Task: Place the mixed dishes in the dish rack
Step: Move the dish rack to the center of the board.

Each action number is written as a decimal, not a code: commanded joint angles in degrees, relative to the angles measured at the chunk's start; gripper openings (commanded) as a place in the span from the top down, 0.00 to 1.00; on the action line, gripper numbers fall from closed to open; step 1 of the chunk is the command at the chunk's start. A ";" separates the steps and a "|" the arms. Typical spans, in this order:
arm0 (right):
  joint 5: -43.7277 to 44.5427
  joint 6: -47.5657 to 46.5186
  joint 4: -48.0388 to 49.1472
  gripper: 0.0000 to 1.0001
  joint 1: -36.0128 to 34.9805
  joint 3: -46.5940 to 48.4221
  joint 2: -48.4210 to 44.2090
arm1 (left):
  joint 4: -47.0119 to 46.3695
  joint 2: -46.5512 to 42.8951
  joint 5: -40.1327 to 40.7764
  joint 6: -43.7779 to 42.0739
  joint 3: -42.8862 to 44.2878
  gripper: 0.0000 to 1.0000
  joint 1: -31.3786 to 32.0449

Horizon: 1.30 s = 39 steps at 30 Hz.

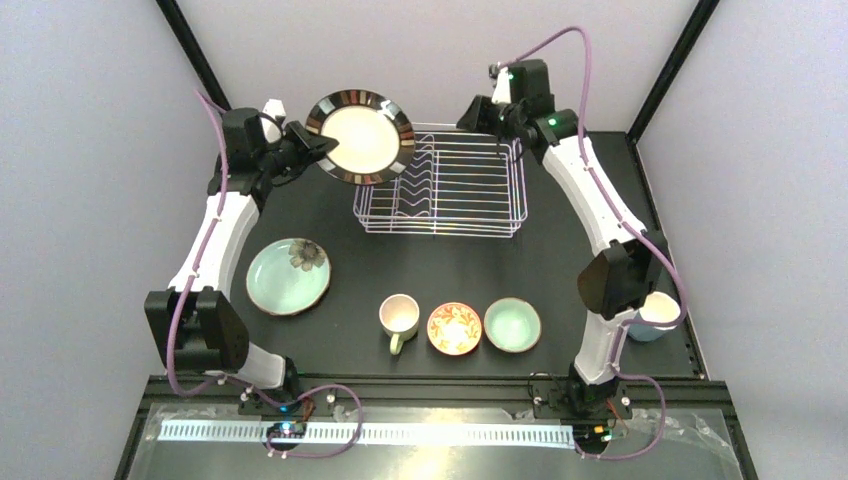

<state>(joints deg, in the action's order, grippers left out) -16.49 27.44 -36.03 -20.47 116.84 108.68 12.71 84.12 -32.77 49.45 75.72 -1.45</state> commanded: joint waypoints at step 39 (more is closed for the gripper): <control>35.13 -6.61 -15.43 0.28 2.20 -16.03 -1.49 | -3.53 -1.71 0.35 -1.15 1.10 0.99 -0.08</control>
<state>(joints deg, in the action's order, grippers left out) 15.31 20.88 -49.71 -20.38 101.54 108.79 16.03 84.51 -28.77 47.09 75.07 -1.50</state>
